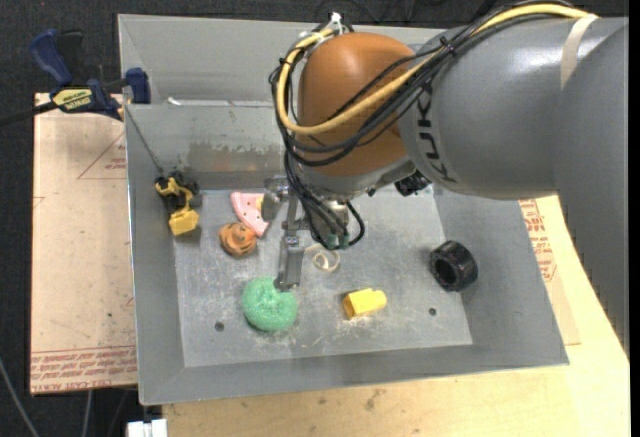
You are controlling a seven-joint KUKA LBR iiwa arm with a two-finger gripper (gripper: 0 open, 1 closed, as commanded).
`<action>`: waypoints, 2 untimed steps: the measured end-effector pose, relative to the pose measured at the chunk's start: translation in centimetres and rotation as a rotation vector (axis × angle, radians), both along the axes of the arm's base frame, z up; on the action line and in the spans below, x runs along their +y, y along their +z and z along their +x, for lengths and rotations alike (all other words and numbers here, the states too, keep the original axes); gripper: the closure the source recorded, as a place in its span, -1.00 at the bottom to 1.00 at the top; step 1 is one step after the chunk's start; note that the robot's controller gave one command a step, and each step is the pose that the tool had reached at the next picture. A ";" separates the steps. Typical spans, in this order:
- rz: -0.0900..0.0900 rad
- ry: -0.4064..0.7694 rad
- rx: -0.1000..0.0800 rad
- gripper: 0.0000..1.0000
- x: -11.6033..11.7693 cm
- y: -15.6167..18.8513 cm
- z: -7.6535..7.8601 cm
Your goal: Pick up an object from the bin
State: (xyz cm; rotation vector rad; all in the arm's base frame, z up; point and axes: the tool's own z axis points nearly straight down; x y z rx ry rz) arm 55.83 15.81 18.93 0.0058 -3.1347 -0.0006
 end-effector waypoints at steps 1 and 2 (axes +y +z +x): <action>0.001 -0.003 -0.008 -1.00 -0.1 0.5 0.2; 0.003 0.053 -0.015 -1.00 -1.4 -2.9 0.1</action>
Offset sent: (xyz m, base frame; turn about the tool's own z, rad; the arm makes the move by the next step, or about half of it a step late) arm -0.0062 -0.0498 -0.1184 -0.1769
